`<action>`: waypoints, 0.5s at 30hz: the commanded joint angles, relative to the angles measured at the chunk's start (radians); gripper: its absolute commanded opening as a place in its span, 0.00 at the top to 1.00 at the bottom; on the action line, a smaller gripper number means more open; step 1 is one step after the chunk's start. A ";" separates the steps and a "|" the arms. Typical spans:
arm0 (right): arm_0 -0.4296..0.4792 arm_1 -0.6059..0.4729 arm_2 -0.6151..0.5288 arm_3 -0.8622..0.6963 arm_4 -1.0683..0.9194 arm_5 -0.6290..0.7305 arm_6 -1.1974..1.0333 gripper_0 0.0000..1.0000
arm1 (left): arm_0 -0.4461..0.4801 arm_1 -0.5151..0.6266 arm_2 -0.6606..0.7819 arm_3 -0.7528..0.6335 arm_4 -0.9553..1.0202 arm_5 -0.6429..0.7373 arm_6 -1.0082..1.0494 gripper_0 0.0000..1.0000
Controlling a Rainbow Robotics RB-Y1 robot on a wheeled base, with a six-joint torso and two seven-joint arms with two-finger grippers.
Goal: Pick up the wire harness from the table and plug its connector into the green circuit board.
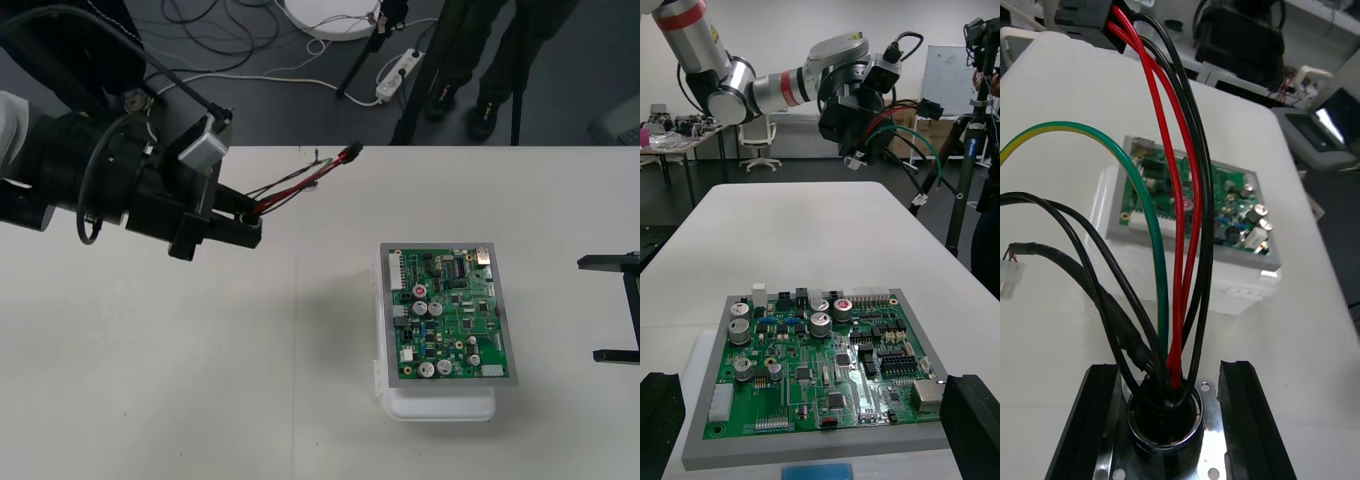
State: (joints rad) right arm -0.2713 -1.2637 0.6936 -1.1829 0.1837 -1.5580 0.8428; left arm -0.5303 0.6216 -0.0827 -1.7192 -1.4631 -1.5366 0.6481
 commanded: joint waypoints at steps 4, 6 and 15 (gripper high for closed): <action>-0.026 0.007 0.007 0.006 -0.012 -0.013 -0.065 0.00 | -0.076 -0.066 -0.086 -0.023 0.109 -0.034 0.094 1.00; -0.026 0.006 0.007 0.006 -0.013 -0.013 -0.068 0.00 | -0.077 -0.077 -0.101 -0.022 0.139 -0.034 0.113 1.00; -0.026 0.006 0.006 0.006 -0.018 -0.013 -0.085 0.00 | -0.077 -0.114 -0.174 -0.022 0.268 -0.034 0.136 1.00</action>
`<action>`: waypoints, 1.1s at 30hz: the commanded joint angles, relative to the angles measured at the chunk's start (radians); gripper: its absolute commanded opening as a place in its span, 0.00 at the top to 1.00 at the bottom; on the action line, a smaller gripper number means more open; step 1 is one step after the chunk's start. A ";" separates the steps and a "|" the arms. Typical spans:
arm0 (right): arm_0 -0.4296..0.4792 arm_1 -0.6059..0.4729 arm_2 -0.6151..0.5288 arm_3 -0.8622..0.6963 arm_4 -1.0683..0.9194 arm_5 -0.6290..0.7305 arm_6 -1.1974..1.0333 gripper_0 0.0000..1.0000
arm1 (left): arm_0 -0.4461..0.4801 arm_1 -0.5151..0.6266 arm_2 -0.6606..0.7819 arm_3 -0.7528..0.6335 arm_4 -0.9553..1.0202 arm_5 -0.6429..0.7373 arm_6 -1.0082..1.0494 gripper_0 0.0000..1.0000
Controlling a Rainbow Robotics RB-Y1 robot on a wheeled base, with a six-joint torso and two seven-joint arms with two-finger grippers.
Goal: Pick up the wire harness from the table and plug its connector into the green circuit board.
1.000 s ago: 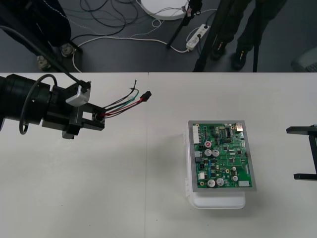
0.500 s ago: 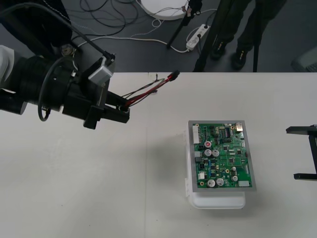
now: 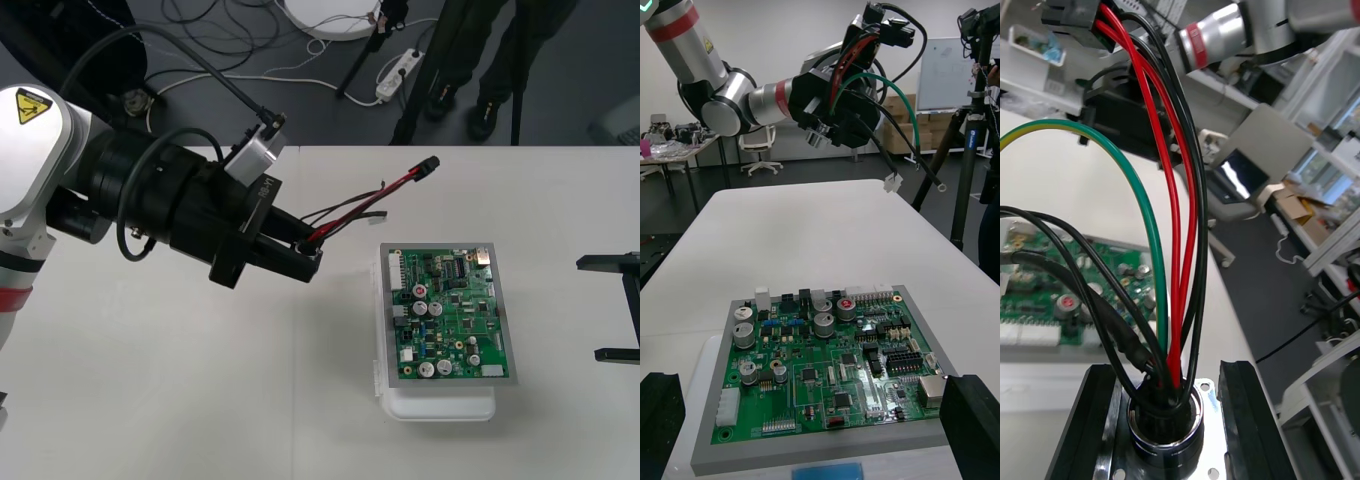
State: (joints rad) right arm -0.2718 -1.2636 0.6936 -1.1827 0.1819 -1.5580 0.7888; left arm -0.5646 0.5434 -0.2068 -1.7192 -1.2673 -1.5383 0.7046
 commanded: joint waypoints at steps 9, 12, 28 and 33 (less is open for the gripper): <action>-0.026 0.007 0.006 0.005 -0.022 -0.013 -0.051 0.00 | -0.047 -0.059 -0.099 -0.022 0.215 -0.032 0.115 1.00; -0.026 0.007 0.006 0.002 -0.022 -0.013 -0.054 0.00 | -0.046 -0.054 -0.126 -0.022 0.267 -0.032 0.128 1.00; -0.024 -0.023 0.006 -0.074 -0.076 -0.013 -0.191 0.00 | -0.054 0.003 -0.353 -0.023 0.465 -0.017 0.165 1.00; -0.024 -0.049 -0.016 -0.130 -0.098 -0.013 -0.281 0.00 | -0.052 0.020 -0.362 -0.022 0.476 0.032 0.167 1.00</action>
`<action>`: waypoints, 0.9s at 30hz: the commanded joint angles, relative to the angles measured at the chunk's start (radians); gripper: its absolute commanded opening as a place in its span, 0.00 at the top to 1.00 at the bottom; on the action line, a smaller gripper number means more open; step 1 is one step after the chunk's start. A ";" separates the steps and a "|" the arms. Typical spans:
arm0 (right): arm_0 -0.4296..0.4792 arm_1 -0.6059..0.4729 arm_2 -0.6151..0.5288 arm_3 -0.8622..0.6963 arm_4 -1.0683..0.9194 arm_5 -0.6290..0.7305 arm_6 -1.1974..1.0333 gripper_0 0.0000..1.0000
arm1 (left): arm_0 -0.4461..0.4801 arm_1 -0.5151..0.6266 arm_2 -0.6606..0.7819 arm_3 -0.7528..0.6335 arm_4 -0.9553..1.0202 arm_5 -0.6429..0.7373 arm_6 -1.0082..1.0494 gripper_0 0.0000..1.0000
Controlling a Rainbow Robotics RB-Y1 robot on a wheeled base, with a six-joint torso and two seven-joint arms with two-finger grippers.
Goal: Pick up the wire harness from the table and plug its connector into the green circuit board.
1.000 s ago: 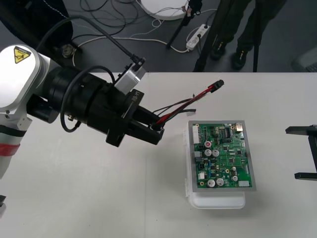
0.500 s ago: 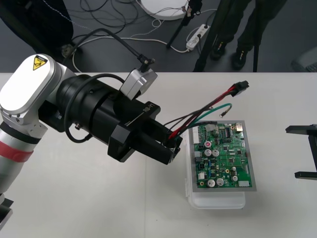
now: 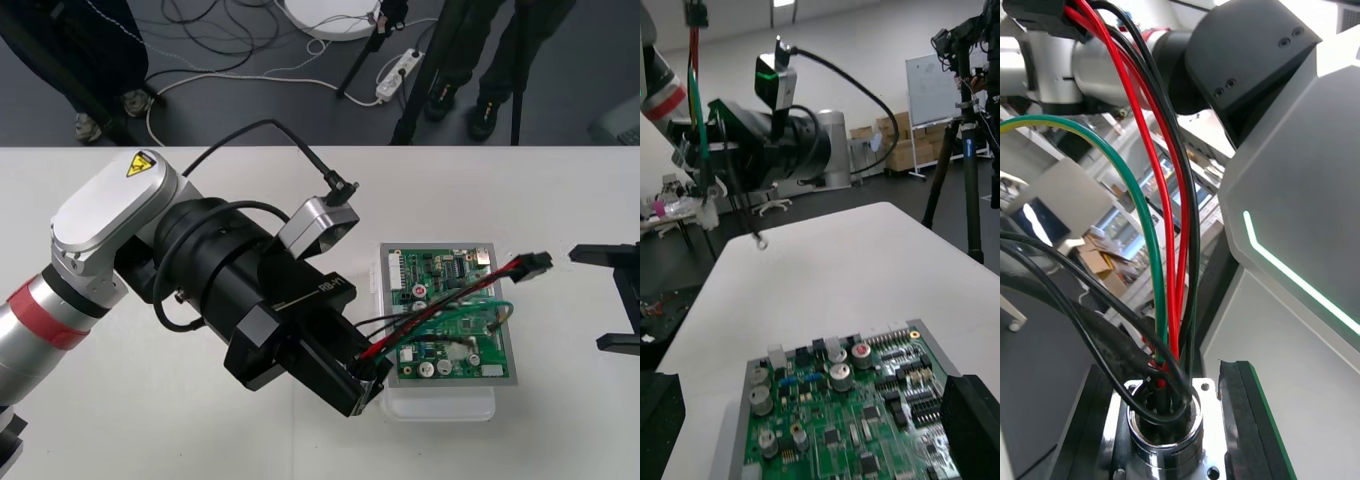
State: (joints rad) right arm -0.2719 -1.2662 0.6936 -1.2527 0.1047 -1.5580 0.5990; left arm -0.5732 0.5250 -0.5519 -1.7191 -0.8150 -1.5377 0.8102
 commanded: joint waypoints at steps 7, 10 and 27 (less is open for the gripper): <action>-0.024 -0.047 -0.065 -0.123 -0.020 -0.013 -0.231 0.00 | -0.040 0.043 -0.016 -0.022 0.023 0.093 0.063 1.00; -0.024 -0.036 -0.078 -0.152 -0.020 -0.013 -0.285 0.00 | -0.036 0.044 -0.016 -0.022 0.022 0.128 0.063 1.00; -0.128 0.076 -0.226 -0.258 -0.019 -0.013 -0.527 0.00 | -0.033 0.052 -0.016 -0.022 0.020 0.166 0.066 1.00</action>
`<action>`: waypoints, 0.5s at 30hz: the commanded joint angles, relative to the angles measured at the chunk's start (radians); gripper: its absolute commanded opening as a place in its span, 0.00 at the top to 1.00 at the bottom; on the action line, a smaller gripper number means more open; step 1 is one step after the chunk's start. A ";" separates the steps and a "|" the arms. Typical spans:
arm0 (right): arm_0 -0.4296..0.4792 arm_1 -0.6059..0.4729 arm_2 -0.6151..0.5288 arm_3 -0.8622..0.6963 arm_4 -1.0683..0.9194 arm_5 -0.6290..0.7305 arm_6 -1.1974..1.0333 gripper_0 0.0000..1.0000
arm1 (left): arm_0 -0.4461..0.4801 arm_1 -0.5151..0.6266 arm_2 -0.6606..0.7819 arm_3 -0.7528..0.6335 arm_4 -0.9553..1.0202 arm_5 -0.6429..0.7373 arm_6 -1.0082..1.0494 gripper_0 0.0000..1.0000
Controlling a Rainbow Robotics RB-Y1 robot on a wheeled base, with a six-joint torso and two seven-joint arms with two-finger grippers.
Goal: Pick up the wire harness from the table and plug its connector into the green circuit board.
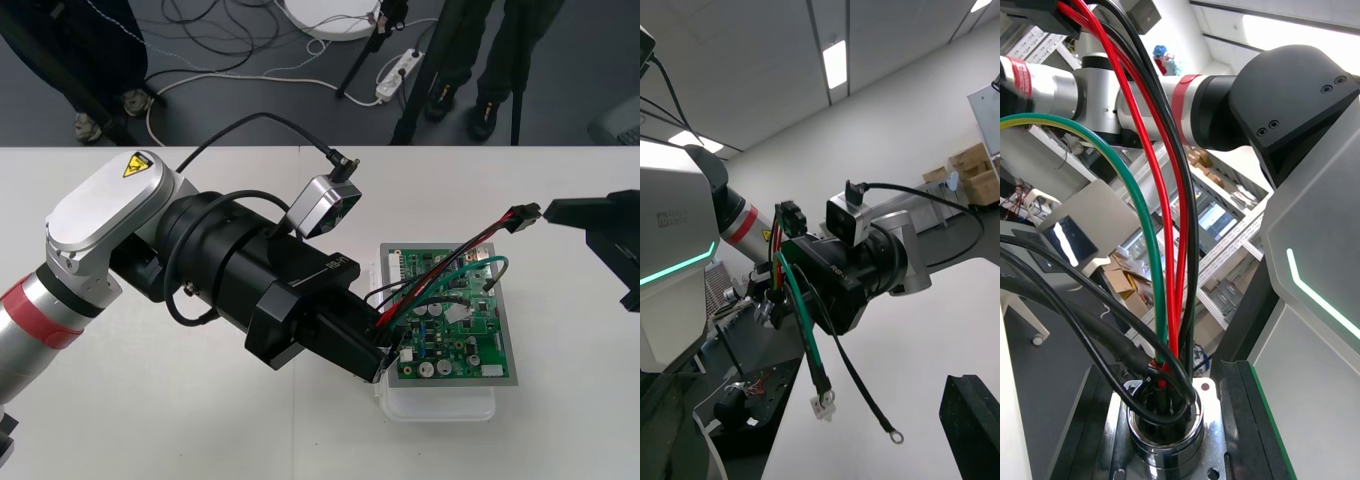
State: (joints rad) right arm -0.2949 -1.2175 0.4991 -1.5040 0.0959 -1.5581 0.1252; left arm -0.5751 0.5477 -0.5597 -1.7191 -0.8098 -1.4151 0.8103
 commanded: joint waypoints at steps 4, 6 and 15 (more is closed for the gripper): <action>-0.167 0.055 -0.030 0.027 -0.010 -0.013 -0.070 0.00 | -0.023 0.035 -0.008 -0.020 0.015 0.044 0.066 1.00; -0.191 0.064 -0.028 0.038 -0.007 -0.013 -0.105 0.00 | -0.023 0.038 -0.008 -0.022 0.015 0.045 0.064 1.00; -0.256 0.125 -0.028 0.045 -0.007 -0.013 -0.230 0.00 | -0.023 0.035 -0.009 -0.020 0.012 0.056 0.056 1.00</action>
State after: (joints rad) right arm -0.5032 -1.1166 0.4936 -1.4558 0.0959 -1.5590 -0.0521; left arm -0.5751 0.5587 -0.5597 -1.7191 -0.8098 -1.4031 0.8105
